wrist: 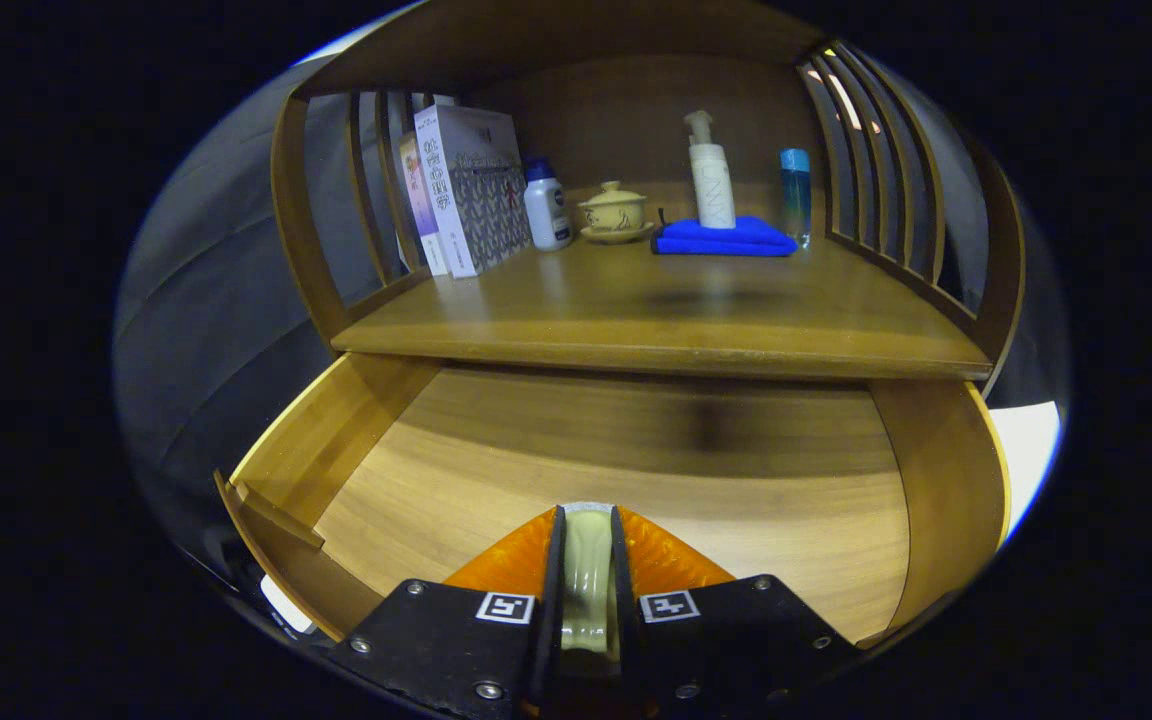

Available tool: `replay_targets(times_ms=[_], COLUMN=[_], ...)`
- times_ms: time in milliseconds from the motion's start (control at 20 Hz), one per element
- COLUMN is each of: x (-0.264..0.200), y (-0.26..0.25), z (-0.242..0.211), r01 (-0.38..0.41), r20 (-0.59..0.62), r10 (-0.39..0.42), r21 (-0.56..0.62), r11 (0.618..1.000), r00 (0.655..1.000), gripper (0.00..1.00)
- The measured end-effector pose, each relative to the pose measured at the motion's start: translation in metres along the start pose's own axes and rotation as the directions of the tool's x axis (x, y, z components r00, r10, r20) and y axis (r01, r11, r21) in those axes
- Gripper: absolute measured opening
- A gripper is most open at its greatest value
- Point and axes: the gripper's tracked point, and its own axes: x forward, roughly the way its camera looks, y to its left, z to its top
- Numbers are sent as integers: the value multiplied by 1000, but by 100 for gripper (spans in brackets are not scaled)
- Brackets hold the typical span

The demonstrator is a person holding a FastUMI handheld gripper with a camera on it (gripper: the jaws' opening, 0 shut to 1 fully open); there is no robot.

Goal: Pull open the drawer, take out the items inside it, and place them on the countertop above the cabinet.

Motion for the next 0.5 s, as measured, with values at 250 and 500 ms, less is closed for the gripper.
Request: replay_targets(times_ms=[250,500], x=[-30,-52], y=[8,24], z=[52,90], r01=[-1,-26], r20=[146,229], r10=[5,36], r21=[-28,-49], r11=[1000,998], r00=[989,973], gripper=[24,24])
